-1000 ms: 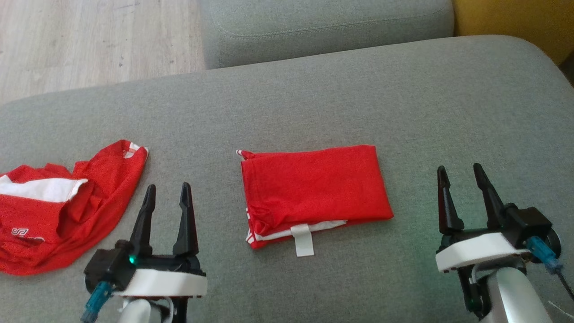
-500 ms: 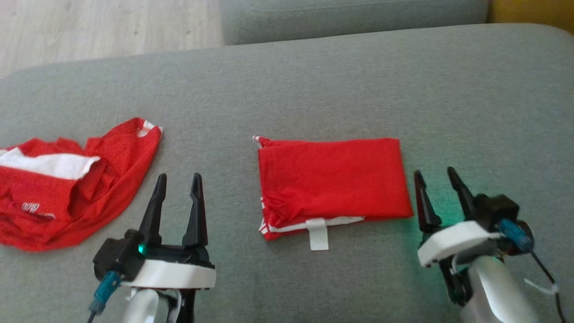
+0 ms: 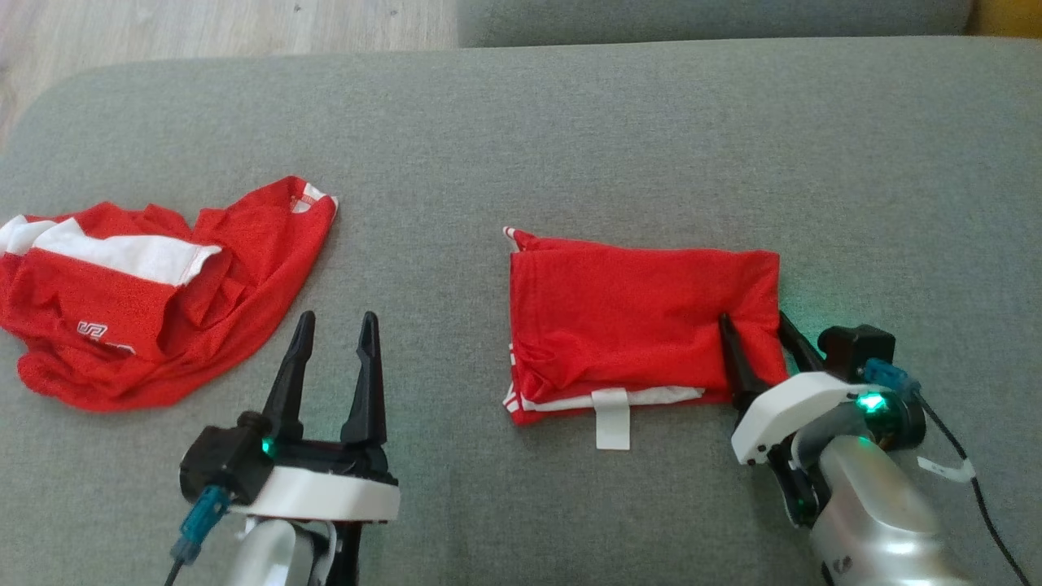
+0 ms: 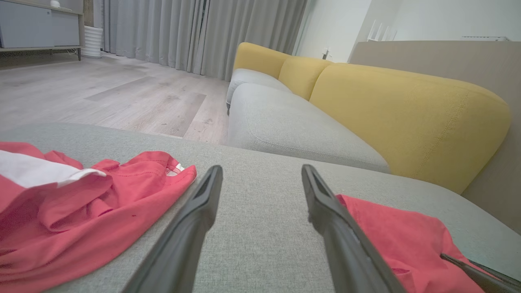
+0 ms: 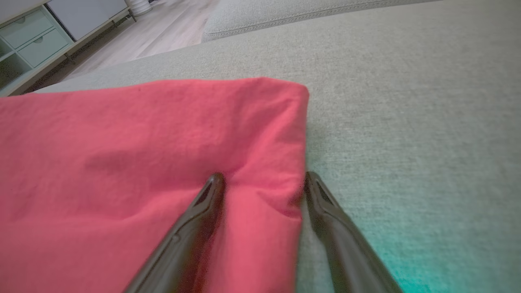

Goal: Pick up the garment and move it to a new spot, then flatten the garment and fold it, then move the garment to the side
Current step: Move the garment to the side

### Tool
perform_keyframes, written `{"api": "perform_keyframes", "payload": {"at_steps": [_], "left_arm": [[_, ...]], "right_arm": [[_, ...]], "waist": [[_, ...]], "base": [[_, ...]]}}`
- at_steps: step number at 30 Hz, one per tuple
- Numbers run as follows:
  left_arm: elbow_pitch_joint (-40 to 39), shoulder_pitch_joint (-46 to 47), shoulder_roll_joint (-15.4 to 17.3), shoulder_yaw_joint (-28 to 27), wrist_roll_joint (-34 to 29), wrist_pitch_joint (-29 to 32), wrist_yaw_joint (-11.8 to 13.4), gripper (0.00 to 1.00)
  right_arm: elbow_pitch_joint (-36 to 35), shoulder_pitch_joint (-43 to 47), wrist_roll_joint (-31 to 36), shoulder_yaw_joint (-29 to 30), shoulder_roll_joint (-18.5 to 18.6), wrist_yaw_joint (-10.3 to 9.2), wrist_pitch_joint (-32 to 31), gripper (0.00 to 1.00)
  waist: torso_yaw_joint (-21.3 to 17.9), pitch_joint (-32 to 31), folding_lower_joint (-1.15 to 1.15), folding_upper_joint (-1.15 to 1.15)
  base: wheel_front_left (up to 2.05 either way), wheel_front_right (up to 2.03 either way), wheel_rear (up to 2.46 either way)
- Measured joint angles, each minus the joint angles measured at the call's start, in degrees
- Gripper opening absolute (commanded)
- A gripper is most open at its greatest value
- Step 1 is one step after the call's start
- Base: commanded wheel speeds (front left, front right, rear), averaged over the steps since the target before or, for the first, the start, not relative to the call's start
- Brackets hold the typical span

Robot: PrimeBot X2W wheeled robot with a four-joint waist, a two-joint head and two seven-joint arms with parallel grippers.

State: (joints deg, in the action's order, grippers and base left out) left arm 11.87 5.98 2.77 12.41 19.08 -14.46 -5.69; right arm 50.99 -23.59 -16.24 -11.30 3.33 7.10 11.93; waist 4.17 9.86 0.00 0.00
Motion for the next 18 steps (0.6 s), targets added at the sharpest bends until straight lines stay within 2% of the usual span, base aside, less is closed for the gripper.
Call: {"api": "perform_keyframes", "payload": {"at_steps": [4, 5, 6, 11, 16, 18], "left_arm": [[0.03, 0.01, 0.0, 0.0, -0.52, 0.0, -0.21, 1.0], [0.03, 0.01, 0.0, 0.0, -0.51, 0.0, -0.22, 1.0], [0.09, 0.01, 0.0, -0.03, -0.52, 0.0, -0.22, 1.0], [0.15, 0.08, -0.01, -0.22, -0.51, 0.0, -0.21, 1.0], [-0.27, 0.19, 0.0, -0.77, -0.49, 0.0, -0.19, 1.0], [-0.89, 0.22, 0.0, -0.9, -0.49, 0.0, -0.19, 1.0]], "right_arm": [[2.97, -1.79, -1.69, -1.81, 0.29, 0.0, 0.81, 1.0], [3.53, -2.08, -2.14, -2.31, 0.35, 0.0, 1.2, 0.59], [4.01, -2.36, -2.65, -2.79, 0.41, 0.0, 1.29, 0.02], [6.36, -4.09, -1.96, -4.05, 0.11, 0.01, 2.34, 0.0], [6.81, -5.22, 6.93, -1.04, -0.58, 0.01, 2.45, 0.0], [5.42, -5.17, 10.6, 0.6, 0.22, 0.01, 2.44, 0.0]], "waist": [[0.28, 0.16, 0.0, 0.0], [0.27, 0.14, 0.0, 0.0], [0.21, 0.11, 0.0, 0.0], [-0.77, -0.19, 0.0, 0.0], [-2.74, -0.8, 0.0, 0.0], [-3.85, -0.97, 0.0, 0.0]], "base": [[0.0, 0.0, 0.0], [0.0, 0.0, 0.0], [0.0, 0.0, 0.0], [0.0, 0.0, 0.0], [0.0, 0.0, 0.0], [0.0, 0.0, 0.0]]}}
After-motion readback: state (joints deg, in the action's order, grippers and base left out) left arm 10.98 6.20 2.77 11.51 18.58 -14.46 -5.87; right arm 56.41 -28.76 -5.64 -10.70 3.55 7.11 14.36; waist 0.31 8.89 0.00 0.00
